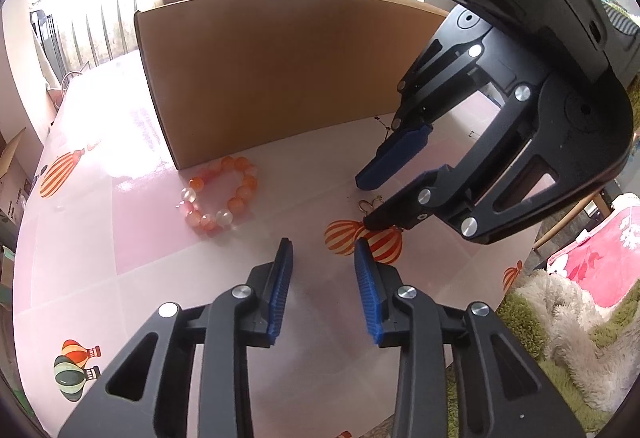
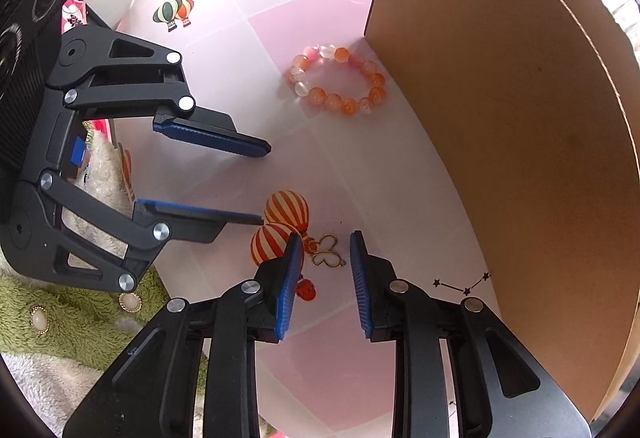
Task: Organize jewelry
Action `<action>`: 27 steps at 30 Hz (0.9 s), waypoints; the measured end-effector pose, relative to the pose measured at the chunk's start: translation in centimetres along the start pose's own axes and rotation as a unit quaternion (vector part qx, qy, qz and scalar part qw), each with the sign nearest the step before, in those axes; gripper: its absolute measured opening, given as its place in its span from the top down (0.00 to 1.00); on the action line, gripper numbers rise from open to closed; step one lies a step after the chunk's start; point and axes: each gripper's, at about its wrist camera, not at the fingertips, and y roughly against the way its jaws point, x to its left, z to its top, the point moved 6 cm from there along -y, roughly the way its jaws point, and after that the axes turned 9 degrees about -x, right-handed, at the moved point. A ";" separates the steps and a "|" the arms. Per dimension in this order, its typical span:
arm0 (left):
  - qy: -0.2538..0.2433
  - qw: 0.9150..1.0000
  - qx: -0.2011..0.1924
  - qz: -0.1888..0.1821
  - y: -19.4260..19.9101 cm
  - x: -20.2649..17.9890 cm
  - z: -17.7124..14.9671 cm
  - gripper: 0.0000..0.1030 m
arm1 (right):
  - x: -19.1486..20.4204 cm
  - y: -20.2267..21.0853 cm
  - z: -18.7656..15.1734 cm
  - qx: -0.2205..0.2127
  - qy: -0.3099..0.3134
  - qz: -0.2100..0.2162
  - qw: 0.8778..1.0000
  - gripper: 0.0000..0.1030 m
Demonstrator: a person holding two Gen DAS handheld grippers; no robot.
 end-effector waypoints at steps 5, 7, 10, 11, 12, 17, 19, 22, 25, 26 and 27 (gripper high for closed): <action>0.000 1.000 -0.005 -0.008 0.1 -0.1 0.0 0.69 | -1.1 -0.2 0.8 0.030 -0.003 0.006 1.000 0.76; 0.002 1.000 -0.008 -0.010 0.3 0.0 0.0 0.69 | -0.9 -0.3 1.1 0.037 0.001 0.006 0.999 0.78; 0.004 1.000 -0.010 -0.013 0.5 0.4 -0.1 0.69 | -0.5 -0.6 1.6 0.048 0.004 0.012 0.999 0.86; 0.005 1.000 -0.010 -0.014 0.6 0.4 -0.1 0.69 | -0.5 -0.7 1.6 0.050 0.004 0.012 0.999 0.89; 0.005 1.000 -0.011 -0.014 0.7 0.6 -0.2 0.69 | -0.6 -0.7 1.7 0.052 0.004 0.013 0.999 0.89; 0.009 1.000 -0.013 -0.016 1.1 1.1 -0.4 0.69 | -0.8 -0.7 2.7 0.050 -0.011 0.019 0.999 0.91; 0.010 1.000 -0.014 -0.017 1.2 1.3 -0.4 0.69 | -1.0 -0.7 2.7 0.049 -0.007 0.019 0.999 0.91; 0.008 1.000 -0.015 -0.018 1.1 1.2 -0.5 0.69 | -1.0 -0.9 2.5 0.046 -0.011 0.018 0.999 0.91; 0.007 1.000 -0.015 -0.018 1.1 1.2 -0.5 0.69 | -1.0 -0.5 2.7 0.046 -0.016 0.022 0.999 0.94; 0.007 1.000 -0.015 -0.018 1.2 1.2 -0.5 0.69 | -1.0 -0.5 2.7 0.048 -0.017 0.025 0.998 1.00; 0.007 1.000 -0.015 -0.018 1.2 1.2 -0.4 0.69 | -1.2 -0.2 2.5 0.049 -0.018 0.023 0.998 1.00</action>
